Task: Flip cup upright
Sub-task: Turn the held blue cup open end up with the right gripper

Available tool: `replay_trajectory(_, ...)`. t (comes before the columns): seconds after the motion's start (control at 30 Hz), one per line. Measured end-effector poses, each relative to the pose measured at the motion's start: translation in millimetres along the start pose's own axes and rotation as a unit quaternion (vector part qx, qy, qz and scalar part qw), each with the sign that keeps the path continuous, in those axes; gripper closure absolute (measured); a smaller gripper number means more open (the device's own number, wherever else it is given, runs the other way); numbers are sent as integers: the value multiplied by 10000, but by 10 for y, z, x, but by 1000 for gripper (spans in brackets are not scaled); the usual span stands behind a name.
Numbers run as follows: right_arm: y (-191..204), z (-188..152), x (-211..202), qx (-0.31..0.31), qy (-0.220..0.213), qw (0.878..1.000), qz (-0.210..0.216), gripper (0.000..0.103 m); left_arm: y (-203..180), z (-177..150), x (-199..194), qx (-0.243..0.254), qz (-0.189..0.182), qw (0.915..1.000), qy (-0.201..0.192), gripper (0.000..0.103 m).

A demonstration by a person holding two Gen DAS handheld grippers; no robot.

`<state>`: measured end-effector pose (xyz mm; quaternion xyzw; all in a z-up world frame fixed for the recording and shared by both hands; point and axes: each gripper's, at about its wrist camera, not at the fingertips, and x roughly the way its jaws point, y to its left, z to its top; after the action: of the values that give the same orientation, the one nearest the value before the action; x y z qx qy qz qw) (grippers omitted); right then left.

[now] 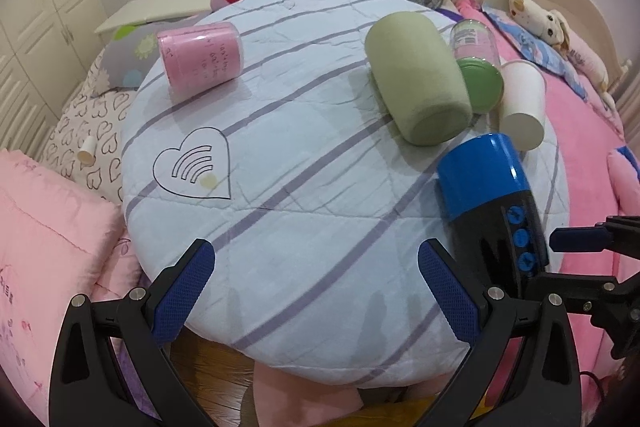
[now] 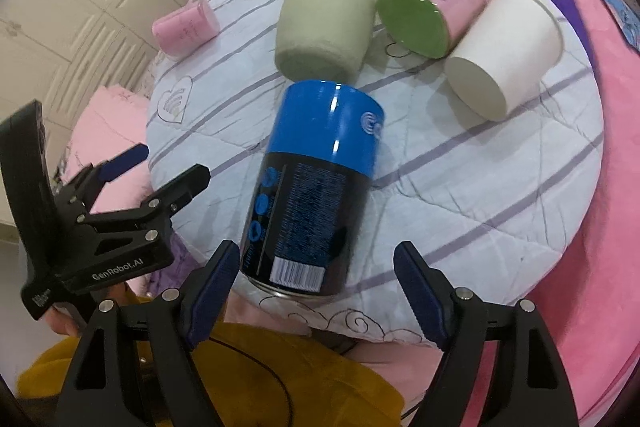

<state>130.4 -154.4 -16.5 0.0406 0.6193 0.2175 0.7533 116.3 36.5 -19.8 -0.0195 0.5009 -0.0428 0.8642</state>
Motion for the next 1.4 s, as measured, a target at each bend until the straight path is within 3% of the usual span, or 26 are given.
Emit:
replay_trajectory(0.5, -442, -113, -344, -289, -480, 9984, -63, 22, -515, 84, -146, -63, 156, 9995, -272, 0)
replay_trajectory(0.87, -869, -107, -348, -312, -541, 9980, 5, 22, -1000, 298, 43, 105, 207, 9997, -77, 0)
replay_trajectory(1.27, -1225, 35, -268, -425, -508, 9978, 25, 22, -1195, 416, 380, -13, 297, 9991, 294, 0)
replay_trajectory(1.4, -1222, 73, -219, -600, -443, 9972, 35, 22, -1163, 419, 417, -176, 161, 9992, 331, 0)
